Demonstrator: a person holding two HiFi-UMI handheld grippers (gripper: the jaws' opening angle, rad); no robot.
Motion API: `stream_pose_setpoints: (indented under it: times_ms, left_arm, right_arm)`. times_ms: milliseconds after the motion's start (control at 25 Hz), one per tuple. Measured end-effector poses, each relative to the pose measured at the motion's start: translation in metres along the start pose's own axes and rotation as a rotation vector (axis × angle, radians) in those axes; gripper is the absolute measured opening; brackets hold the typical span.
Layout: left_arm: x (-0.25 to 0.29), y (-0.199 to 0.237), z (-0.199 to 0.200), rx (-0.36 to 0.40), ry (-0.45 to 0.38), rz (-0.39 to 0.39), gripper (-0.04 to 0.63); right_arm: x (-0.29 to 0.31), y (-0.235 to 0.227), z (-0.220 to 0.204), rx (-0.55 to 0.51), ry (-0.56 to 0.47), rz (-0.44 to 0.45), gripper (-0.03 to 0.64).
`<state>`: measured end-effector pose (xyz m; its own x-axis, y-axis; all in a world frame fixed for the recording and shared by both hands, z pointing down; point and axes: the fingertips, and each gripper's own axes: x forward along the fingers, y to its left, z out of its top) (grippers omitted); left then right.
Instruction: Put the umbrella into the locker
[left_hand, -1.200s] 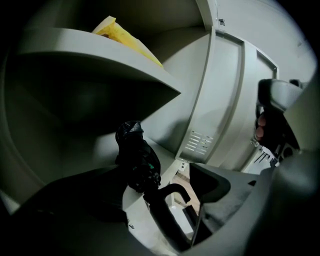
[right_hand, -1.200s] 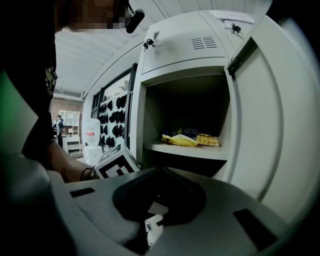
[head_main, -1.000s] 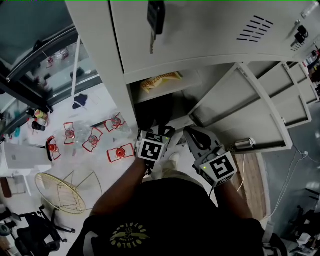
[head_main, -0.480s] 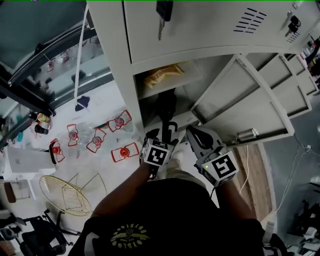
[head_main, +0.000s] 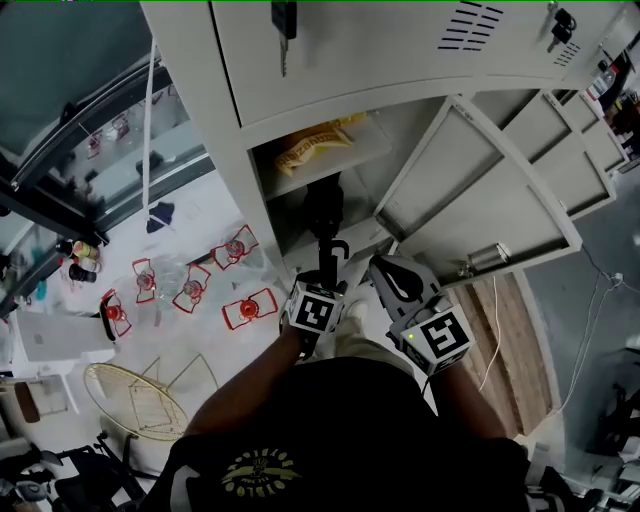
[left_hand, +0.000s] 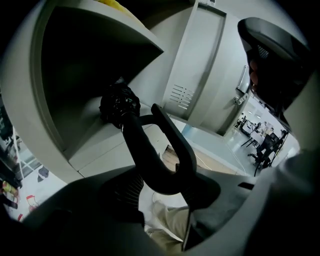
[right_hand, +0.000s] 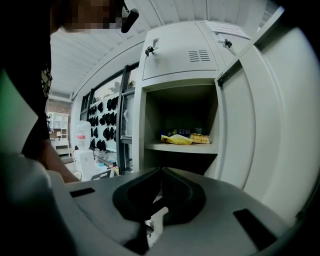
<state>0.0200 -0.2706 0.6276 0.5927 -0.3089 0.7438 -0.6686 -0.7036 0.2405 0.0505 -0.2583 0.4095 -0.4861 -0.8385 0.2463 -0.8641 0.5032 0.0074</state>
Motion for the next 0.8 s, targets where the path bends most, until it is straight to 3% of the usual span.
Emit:
stream_pose_setpoints:
  times_ms: [800]
  left_arm:
    - [-0.015, 0.029, 0.055, -0.066, -0.122, 0.074, 0.193]
  right_arm:
    - [0.020, -0.009, 0.010, -0.008, 0.001, 0.046, 0.029]
